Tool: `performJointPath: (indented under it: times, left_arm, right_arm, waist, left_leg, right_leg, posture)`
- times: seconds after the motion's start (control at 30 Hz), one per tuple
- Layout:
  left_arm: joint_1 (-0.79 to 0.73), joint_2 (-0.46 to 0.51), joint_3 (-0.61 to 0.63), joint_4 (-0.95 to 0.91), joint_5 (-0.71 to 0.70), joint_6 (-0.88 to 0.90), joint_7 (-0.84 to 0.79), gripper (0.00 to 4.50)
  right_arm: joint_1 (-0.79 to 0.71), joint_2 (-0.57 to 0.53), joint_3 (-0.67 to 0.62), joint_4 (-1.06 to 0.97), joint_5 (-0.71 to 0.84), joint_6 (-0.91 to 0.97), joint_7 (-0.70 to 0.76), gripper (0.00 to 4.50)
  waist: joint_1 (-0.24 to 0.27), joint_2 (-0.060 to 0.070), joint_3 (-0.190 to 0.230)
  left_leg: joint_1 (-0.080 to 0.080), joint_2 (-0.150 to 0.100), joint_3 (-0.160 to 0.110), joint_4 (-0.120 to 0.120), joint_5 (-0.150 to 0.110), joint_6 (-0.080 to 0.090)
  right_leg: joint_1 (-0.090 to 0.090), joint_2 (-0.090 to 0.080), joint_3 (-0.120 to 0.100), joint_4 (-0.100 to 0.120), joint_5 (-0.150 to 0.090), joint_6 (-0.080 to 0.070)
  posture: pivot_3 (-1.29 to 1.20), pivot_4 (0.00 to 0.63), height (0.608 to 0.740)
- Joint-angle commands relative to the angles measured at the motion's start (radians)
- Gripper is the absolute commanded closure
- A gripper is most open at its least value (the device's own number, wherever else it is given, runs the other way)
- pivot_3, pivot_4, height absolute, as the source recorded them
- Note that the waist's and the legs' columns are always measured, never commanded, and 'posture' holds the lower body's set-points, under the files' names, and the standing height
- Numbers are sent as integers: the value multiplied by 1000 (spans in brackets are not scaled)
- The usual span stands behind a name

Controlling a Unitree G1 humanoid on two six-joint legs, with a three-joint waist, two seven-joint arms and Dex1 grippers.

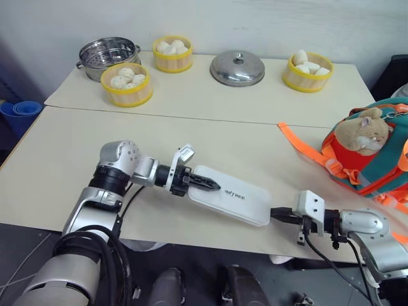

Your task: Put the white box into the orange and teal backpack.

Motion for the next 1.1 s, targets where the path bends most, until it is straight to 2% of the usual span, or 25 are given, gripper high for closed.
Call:
performJointPath:
  times: [0.03, 0.13, 0.23, 0.3, 0.33, 0.43, 0.57, 0.7, 0.87, 0.93, 1.03, 1.1]
  left_arm:
    - [48, 17, 40, -202, -4, -55, -1, 3272]
    - [168, 45, 66, -365, 100, -389, -78, 3272]
    - [328, 113, 31, -539, 252, -891, -357, 3272]
    - [418, 197, -12, -619, 287, -1015, -530, 3272]
    - [448, 202, -9, -631, 284, -1043, -559, 3272]
    - [482, 80, 68, -570, 276, -1119, -433, 3272]
    - [506, 2, 83, -514, 342, -1271, -413, 3272]
    - [493, -21, 81, -485, 368, -1309, -408, 3272]
    - [471, -32, 75, -431, 406, -1353, -417, 3272]
    - [461, 2, 60, -395, 459, -1315, -388, 3272]
    - [459, 40, 98, -376, 462, -1329, -397, 3272]
    - [475, 75, 123, -417, 439, -1299, -403, 3272]
  right_arm:
    - [129, -3, -135, -159, 115, 81, -41, 3957]
    - [304, -52, -225, -224, 48, 58, -40, 3020]
    - [420, -4, -374, -310, 118, 117, -116, 2034]
    - [500, 40, -465, -337, 138, 106, -138, 1412]
    - [544, 69, -504, -349, 164, 105, -139, 1054]
    - [624, 209, -658, -329, 324, 153, -222, 140]
    - [598, 224, -823, -230, 355, 137, -291, 66]
    - [496, 138, -861, -162, 344, 139, -317, 66]
    - [252, 36, -763, -9, 366, 189, -302, 66]
    - [173, 12, -682, 26, 353, 181, -234, 66]
    - [50, -1, -579, 39, 359, 217, -215, 66]
    - [-49, 13, -514, 82, 329, 197, -224, 448]
  waist:
    - [1, 1, 0]
    - [1, 1, 0]
    - [-4, 1, 0]
    - [-7, 1, 0]
    - [-4, 2, 0]
    - [21, 5, -3]
    - [22, 5, -3]
    - [-1, 6, -3]
    - [-13, 6, -3]
    - [-9, 6, -3]
    - [-11, 6, -3]
    - [-14, 6, -3]
  left_leg:
    - [-1, 0, 0, 0, 0, 0]
    - [0, 0, 0, 0, 0, 0]
    - [0, 0, 1, -1, 0, 0]
    - [2, 1, 3, -3, -1, -3]
    - [2, 2, 3, -4, -2, -3]
    - [4, 0, 1, -9, -3, -4]
    - [1, -1, 2, -8, -5, 11]
    - [1, 0, 4, -9, -6, 14]
    - [2, 0, 4, -9, -5, 13]
    - [2, -1, 4, -9, -4, 13]
    - [2, 0, 3, -11, -3, 11]
    - [0, 0, 3, -11, -1, 8]
  right_leg:
    - [-1, 0, 0, 0, 0, 0]
    - [0, 0, 0, 0, 0, 0]
    - [0, 1, 1, -1, 0, 0]
    - [0, 2, 2, -1, -1, -2]
    - [0, 2, 2, -1, -1, -2]
    - [3, 0, 1, -5, -2, -3]
    - [3, -3, 3, -7, 0, 0]
    - [2, -3, 4, -8, 0, 1]
    - [2, 0, 4, -5, 0, 1]
    - [1, 0, 4, -5, 0, 1]
    - [1, 1, 3, -5, 0, 1]
    - [-1, 1, 3, -4, 0, 1]
  posture:
    - [0, 150, 740]
    - [0, 150, 740]
    - [0, 150, 740]
    - [0, 150, 740]
    - [0, 150, 740]
    - [0, 150, 740]
    - [0, 150, 740]
    - [0, 150, 740]
    - [0, 150, 740]
    - [0, 150, 740]
    - [0, 150, 740]
    - [0, 150, 740]
